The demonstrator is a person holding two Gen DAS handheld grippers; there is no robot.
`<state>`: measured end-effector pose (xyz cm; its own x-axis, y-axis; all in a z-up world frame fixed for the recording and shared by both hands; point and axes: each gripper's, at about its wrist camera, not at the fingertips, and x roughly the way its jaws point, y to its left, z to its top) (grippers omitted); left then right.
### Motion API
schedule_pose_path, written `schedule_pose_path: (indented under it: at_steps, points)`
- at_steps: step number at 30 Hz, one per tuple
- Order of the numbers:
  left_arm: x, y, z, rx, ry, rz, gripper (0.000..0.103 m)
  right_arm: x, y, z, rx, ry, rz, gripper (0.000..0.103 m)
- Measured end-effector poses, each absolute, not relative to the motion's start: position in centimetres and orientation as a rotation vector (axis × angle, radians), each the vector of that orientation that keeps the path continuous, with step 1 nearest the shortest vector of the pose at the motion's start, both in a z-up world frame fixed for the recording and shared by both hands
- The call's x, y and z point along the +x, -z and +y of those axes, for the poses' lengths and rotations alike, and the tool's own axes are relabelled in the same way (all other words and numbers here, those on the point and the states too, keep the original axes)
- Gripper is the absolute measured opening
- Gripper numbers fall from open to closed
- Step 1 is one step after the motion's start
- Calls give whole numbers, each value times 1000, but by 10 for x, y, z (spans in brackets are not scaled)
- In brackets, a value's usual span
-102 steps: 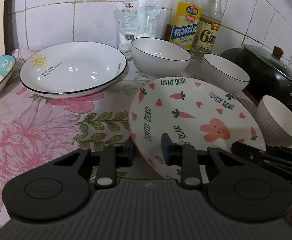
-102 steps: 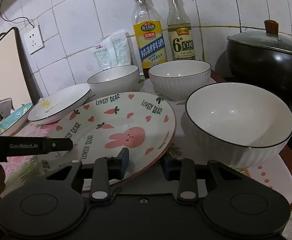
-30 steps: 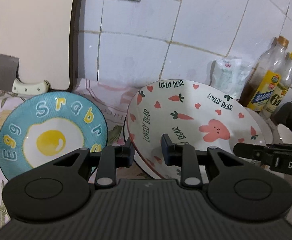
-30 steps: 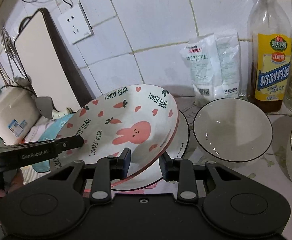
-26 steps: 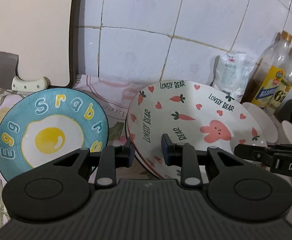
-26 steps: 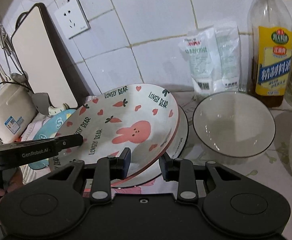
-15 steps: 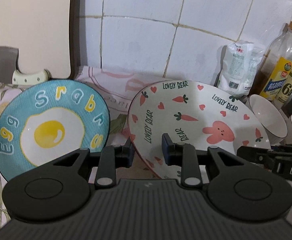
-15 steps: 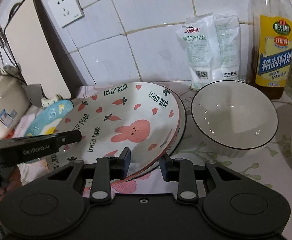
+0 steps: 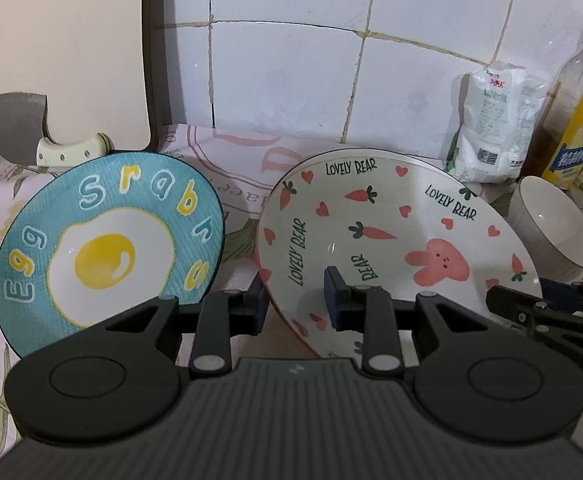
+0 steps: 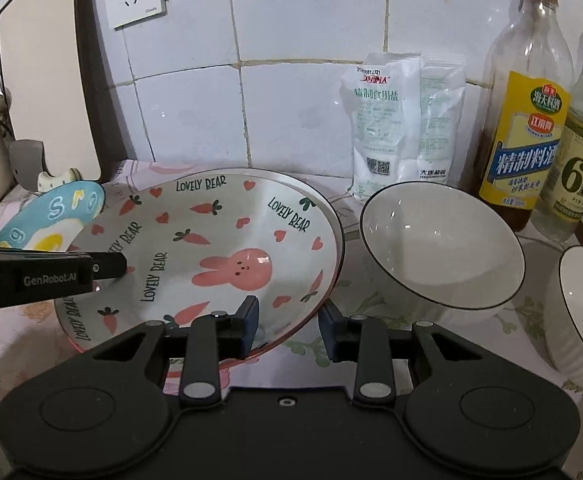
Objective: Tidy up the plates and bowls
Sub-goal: 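Lift the bunny plate onto the white plate and open both grippers, then move both grippers to the blue egg plate and grasp its rim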
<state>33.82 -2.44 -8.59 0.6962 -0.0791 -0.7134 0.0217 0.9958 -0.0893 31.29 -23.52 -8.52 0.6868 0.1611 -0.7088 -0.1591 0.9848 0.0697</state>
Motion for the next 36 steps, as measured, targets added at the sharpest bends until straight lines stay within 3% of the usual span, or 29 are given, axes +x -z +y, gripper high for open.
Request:
schedule_pose_path:
  at_steps: [3,6,17,21,30,36]
  points:
    - [336,85,-31,11,28,774,32,313,89,-231,-31,-161,766,39]
    - [324,79,-33,74,-9,744,45,301,86,-227,-67,-125,713,39]
    - [248,14,-11,45,107,716,52,221,12,-240,37,-319,645,42]
    - [226,-9,-3,12,175,729,54,198,-12,-236,43,-386,624,49]
    - [203,-30,35,-59,241,795,59,170,-37,-214,75,-479,599,76]
    - [192,-35,79,-59,191,763,62,169,-40,-184,81,-540,602,80]
